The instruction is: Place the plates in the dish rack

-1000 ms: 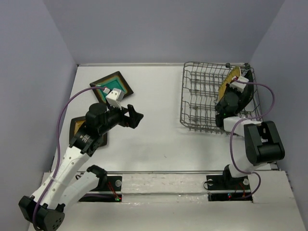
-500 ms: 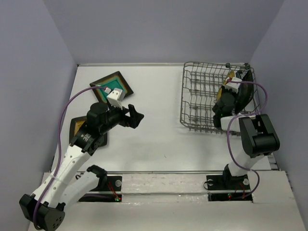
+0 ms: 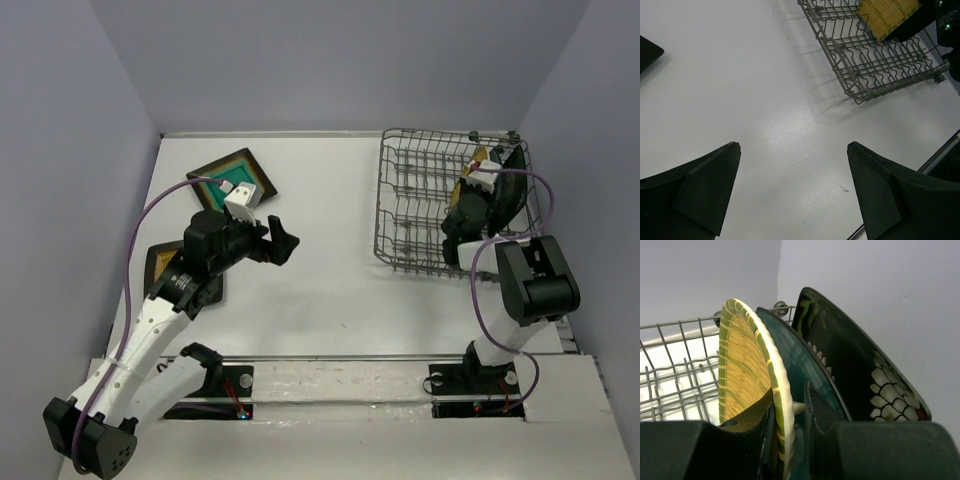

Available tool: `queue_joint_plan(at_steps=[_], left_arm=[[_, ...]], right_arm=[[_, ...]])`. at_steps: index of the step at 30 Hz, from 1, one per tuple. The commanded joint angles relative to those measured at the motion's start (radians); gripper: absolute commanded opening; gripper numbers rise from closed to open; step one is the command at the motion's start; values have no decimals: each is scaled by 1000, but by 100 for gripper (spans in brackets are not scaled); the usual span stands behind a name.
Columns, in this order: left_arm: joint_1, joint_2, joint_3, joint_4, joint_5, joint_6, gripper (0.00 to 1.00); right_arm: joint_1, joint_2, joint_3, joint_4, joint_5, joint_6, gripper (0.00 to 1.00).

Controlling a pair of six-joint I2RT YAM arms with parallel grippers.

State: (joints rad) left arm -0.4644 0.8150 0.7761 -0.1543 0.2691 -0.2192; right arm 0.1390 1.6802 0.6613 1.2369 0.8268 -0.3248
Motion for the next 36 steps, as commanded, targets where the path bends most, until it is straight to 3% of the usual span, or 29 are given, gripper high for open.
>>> queue_joint_plan(at_steps=[1, 10, 20, 31, 32, 36], left_arm=[[13, 0, 3, 38, 22, 4, 99], [23, 16, 3, 38, 30, 1, 99], [30, 24, 2, 38, 27, 4, 99], [46, 32, 3, 41, 41, 0, 99], [46, 32, 3, 42, 42, 0, 99], [49, 32, 3, 44, 55, -2, 99]], right_arm=[[1, -62, 52, 308, 20, -54, 7], [1, -94, 46, 285, 12, -7, 7], [1, 21, 80, 308, 12, 35, 7], [1, 47, -6, 306, 6, 155, 7], [1, 41, -17, 305, 20, 167, 9], [1, -22, -63, 239, 23, 199, 51]])
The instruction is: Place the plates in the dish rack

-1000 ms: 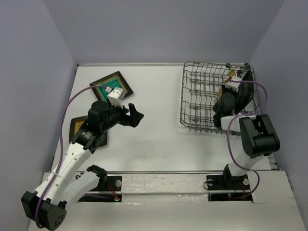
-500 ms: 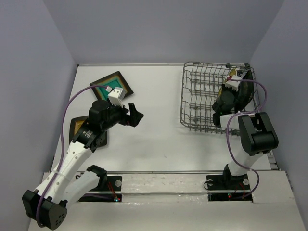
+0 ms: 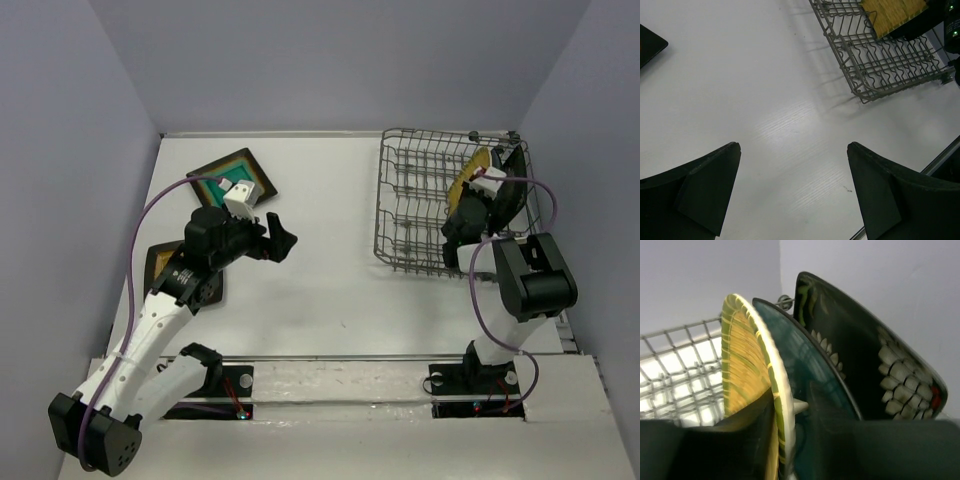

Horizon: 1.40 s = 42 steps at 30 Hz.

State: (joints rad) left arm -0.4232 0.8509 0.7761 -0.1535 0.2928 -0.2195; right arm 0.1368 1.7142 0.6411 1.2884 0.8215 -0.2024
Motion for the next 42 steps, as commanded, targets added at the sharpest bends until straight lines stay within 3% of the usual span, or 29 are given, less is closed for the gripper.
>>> queue_joint_plan(at_steps=[1, 2, 4, 11, 13, 15, 21, 24, 28, 31, 33, 38, 42], left_arm=[[8, -3, 3, 43, 31, -1, 99], [9, -4, 2, 45, 31, -3, 99], [8, -6, 0, 45, 28, -4, 99], [11, -35, -3, 45, -13, -12, 99], [11, -38, -1, 45, -24, -14, 99], [17, -36, 0, 39, -35, -12, 99], [52, -42, 0, 29, -125, -32, 99], [73, -59, 0, 34, -161, -52, 99], [141, -96, -15, 49, -218, -92, 99], [187, -82, -17, 51, -230, -119, 99], [247, -58, -23, 58, -213, -153, 99], [372, 38, -17, 68, -157, -211, 99], [507, 118, -75, 182, -13, -325, 99]], right_arm=[[3, -67, -44, 172, 33, 78, 58], [3, -79, -46, 128, 48, 90, 70], [3, -128, -55, 44, 51, 138, 79], [3, -318, -34, -241, 28, 271, 99], [3, -367, -14, -328, 4, 305, 100], [3, -435, 37, -557, -82, 400, 100], [76, -505, 163, -856, -255, 527, 100], [145, -504, 196, -906, -330, 563, 100], [326, -420, 253, -951, -444, 626, 99], [432, -345, 310, -951, -544, 661, 91], [555, -230, 365, -948, -673, 670, 87], [687, -101, 462, -957, -788, 660, 85], [696, -84, 456, -966, -837, 632, 85]])
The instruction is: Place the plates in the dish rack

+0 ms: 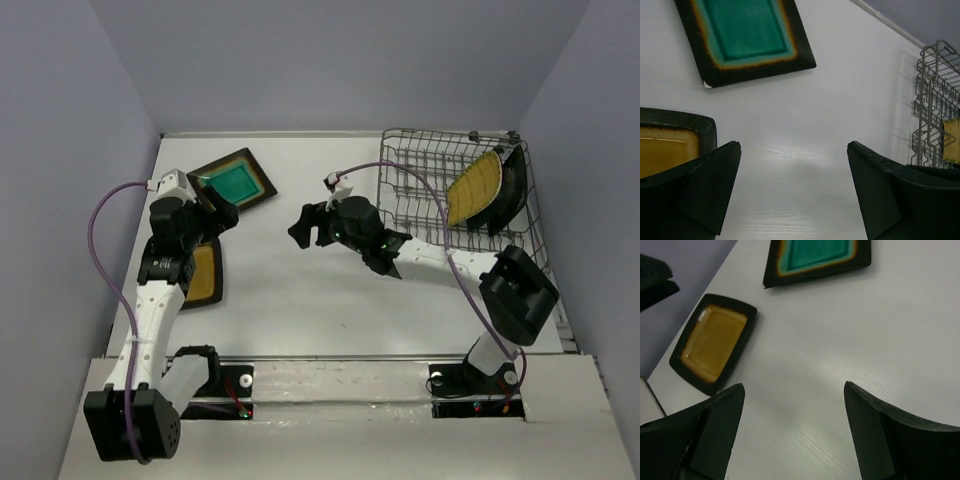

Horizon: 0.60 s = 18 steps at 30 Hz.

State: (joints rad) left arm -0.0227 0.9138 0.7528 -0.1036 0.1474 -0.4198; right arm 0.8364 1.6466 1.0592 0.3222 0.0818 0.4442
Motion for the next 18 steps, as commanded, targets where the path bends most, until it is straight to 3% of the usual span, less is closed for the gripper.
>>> queue_joint_plan(at_steps=[1, 3, 6, 14, 18], left_arm=[[185, 66, -76, 152, 156, -146, 99], [277, 95, -93, 188, 173, -197, 99], [331, 143, -102, 254, 175, -256, 99], [349, 397, 41, 371, 133, -303, 97], [349, 636, 173, 349, 153, -271, 93]], right_arm=[[-3, -22, 36, -18, -100, -22, 85], [-3, -45, 30, -35, -125, -41, 85], [-3, -67, -4, -32, -163, -29, 85], [-3, -123, -16, -80, -235, -38, 84], [-3, -197, -45, -98, -215, -103, 84]])
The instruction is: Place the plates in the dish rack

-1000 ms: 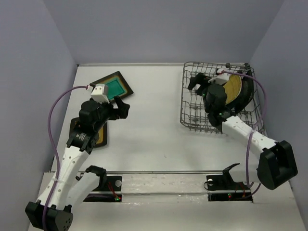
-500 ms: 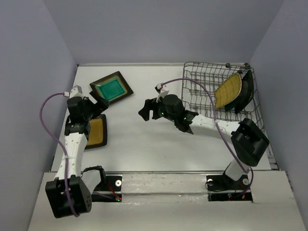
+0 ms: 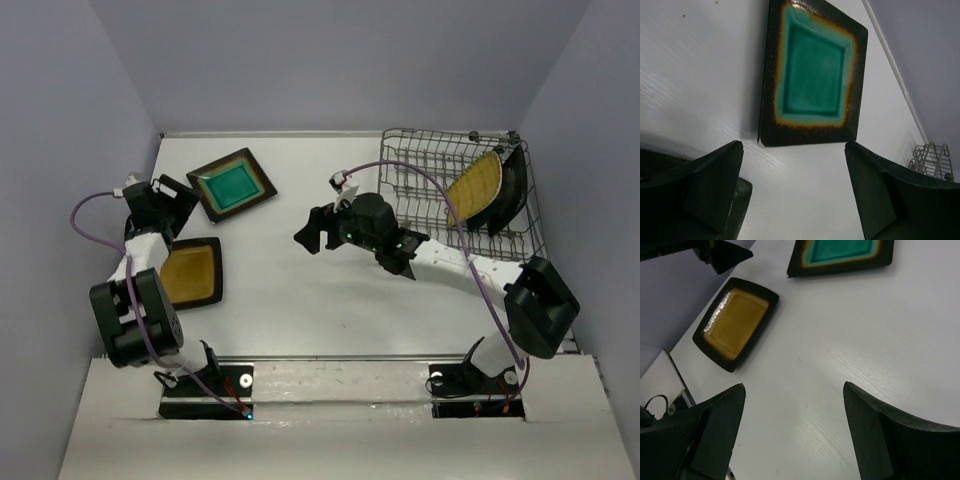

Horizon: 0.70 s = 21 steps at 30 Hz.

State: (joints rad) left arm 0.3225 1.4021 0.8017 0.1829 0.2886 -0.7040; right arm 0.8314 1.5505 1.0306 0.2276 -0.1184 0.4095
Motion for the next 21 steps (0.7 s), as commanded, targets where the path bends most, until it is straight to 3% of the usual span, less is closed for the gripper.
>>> queue_joint_plan(at_steps=[1, 5, 21], left_arm=[[4, 182, 172, 56, 6, 21, 94], [3, 314, 254, 70, 15, 58, 88], [-54, 577, 424, 66, 7, 34, 76]], right_arm=[[2, -110, -35, -4, -9, -78, 84], [2, -133, -63, 3, -49, -109, 84], [2, -165, -106, 53, -89, -118, 84]])
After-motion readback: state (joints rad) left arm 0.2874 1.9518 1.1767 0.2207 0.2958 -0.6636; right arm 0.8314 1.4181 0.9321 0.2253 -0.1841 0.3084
